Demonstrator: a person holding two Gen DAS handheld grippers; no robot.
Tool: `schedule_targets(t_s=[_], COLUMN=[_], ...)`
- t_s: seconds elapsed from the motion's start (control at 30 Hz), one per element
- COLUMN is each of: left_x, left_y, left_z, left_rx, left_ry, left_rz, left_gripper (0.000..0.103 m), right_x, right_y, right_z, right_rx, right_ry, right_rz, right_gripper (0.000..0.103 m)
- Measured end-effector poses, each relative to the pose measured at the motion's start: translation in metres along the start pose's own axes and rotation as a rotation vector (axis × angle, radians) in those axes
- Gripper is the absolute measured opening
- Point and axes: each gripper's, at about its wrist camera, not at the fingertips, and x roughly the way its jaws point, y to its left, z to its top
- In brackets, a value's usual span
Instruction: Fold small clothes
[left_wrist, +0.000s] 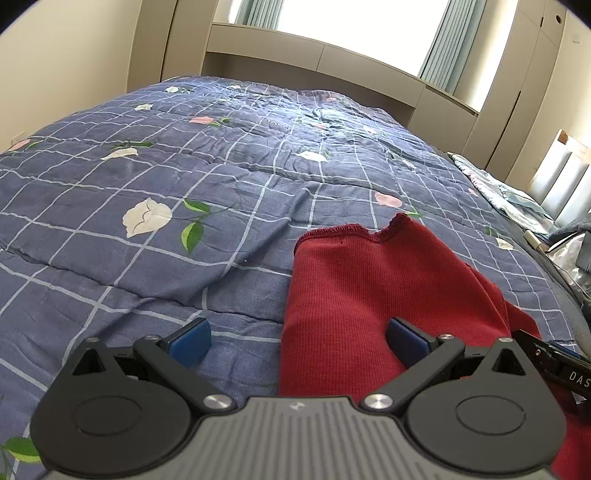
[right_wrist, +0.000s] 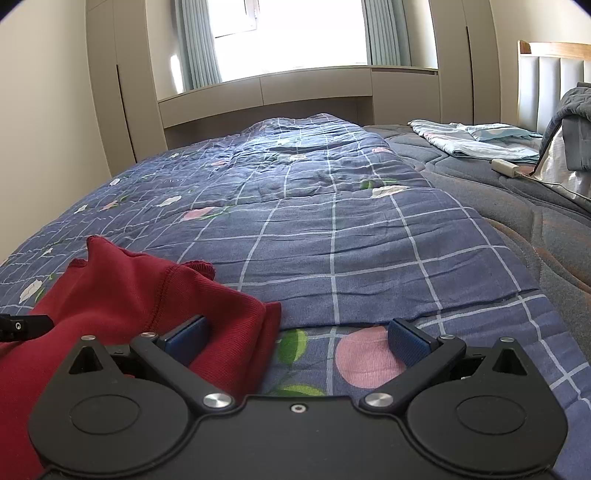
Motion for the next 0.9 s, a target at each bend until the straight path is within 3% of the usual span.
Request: schedule_targets(t_s=[0.5, 0.7, 0.9], left_x=[-0.011, -0.047, -0.08], left_y=[0.012, 0.011, 0.009], left_z=[0.003, -0.008, -0.033], left_rx=[-0.056, -0.032, -0.002], left_ry=[0.006, -0.009, -0.006], left_rz=[-0.058, -0.05, -0.056], left_gripper=[0.102, 0.102, 0.102], right_x=[-0.014, -0.07, -0.115], right_y=[-0.006, 0.012, 0.039], right_z=[-0.003, -0.017, -0.057], right_rx=[0.045, 0.039, -0.016], right_ry=[-0.043, -0.094, -0.029], right_rz=[0.015, 0.076, 0.085], right_gripper=[0.102, 0.102, 0.102])
